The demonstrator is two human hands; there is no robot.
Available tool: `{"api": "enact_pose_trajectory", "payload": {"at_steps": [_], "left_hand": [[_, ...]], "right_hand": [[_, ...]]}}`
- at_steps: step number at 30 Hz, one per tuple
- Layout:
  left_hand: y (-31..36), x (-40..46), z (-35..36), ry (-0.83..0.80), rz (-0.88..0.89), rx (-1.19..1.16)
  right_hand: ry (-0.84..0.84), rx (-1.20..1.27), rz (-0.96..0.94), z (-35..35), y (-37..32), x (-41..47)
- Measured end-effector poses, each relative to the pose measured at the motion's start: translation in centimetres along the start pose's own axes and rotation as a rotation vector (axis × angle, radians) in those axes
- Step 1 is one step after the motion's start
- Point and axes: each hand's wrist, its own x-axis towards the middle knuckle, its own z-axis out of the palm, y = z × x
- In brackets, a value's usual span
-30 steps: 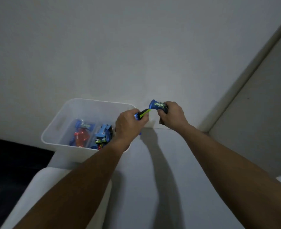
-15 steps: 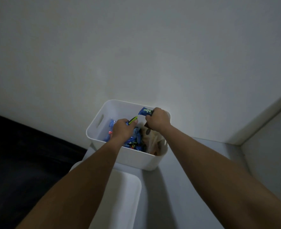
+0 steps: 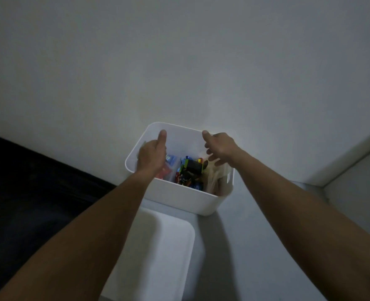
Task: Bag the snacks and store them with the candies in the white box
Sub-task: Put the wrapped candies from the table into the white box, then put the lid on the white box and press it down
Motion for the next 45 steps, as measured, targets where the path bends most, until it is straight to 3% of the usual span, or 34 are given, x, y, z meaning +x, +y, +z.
{"api": "enact_pose_trajectory", "payload": {"at_steps": [3,6,9,13,19,24,30,34,40,45], "left_hand": [[-1.8,-0.1,-1.8,0.221,0.086,0.054],[-3.6,-1.2,-3.9,0.345,0.036,0.097],[-6.0,-2.7,-5.4,0.35,-0.033,0.158],[-10.7,-5.3,-6.3,0.227,-0.17,0.238],[-18.5,-7.4,-6.5,-0.165,-0.377,0.417],[-22.3,-9.5,-7.1,-0.201,-0.515,0.545],[-23.5,-10.6,-8.0,-0.287,-0.57,0.452],[-23.2,-10.5,-8.7,-0.209,-0.61,0.36],[-22.3,-10.1,-11.1,0.059,-0.635,0.264],[-19.3,-8.5,-12.9,0.199,-0.596,0.218]], "right_hand": [[-0.19,0.025,0.057,-0.9,0.1,-2.4],[-0.395,-0.087,0.091,-0.6,0.8,-4.7],[-0.561,-0.129,0.16,1.0,2.1,-6.8],[-0.633,-0.126,0.233,5.1,4.7,-8.4],[-0.558,-0.174,0.289,10.6,7.7,-10.8],[-0.517,-0.078,0.378,14.4,9.4,-13.0],[-0.432,-0.004,0.385,17.5,10.4,-13.5],[-0.326,0.037,0.399,17.7,10.3,-13.5],[-0.213,0.185,0.489,16.7,9.5,-13.6],[-0.14,0.137,0.337,14.4,6.2,-13.5]]}}
